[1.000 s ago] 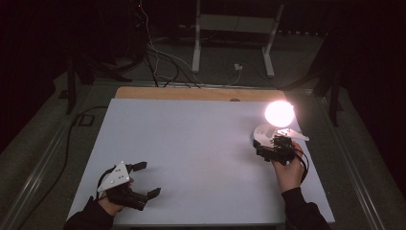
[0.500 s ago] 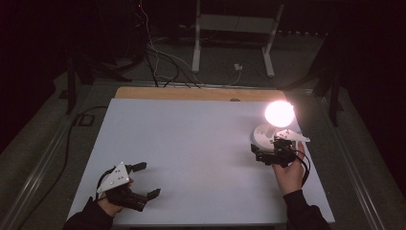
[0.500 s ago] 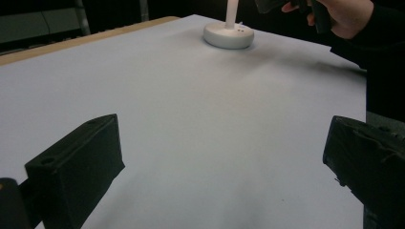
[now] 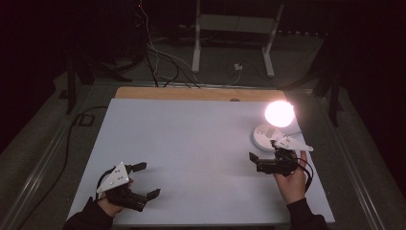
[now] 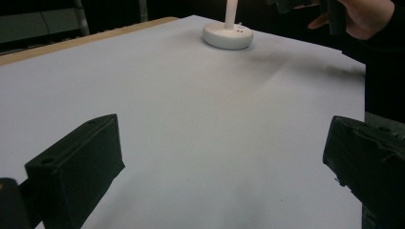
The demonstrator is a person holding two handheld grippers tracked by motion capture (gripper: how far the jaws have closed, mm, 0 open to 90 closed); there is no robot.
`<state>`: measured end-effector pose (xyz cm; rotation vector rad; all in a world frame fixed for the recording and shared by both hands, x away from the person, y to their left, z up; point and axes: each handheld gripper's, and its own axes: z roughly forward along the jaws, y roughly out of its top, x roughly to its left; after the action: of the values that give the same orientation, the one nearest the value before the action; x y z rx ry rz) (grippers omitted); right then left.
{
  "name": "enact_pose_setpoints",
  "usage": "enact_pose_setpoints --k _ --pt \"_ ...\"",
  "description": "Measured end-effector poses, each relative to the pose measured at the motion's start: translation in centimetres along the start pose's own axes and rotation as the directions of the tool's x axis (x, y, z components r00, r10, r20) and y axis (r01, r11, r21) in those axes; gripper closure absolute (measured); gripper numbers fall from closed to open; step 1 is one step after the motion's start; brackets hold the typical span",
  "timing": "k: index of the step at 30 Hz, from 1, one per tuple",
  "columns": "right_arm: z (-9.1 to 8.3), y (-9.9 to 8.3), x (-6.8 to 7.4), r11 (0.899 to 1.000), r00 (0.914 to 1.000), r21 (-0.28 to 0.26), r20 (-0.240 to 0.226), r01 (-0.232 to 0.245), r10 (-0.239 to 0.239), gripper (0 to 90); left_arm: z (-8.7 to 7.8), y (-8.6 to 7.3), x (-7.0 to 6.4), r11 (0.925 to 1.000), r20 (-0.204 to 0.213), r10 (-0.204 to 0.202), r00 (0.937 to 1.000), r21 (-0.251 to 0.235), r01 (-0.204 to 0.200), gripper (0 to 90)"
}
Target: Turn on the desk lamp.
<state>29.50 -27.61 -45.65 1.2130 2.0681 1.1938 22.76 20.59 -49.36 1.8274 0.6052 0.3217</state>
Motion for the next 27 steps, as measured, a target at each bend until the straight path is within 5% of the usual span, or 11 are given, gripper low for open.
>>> enact_pose_setpoints --k 16,27 --pt "-1.2 -3.5 0.7 0.998 0.9965 -0.019 -0.06 0.057 -0.058 0.0 0.0 0.0 -0.1 1.0 0.001 0.002 1.0 0.003 -0.002 0.3" --pt "-1.1 -6.4 0.5 0.99 0.9859 0.079 -0.128 0.118 -0.107 0.0 0.0 0.0 -0.1 1.0 0.0 0.0 1.0 0.005 0.0 0.3"
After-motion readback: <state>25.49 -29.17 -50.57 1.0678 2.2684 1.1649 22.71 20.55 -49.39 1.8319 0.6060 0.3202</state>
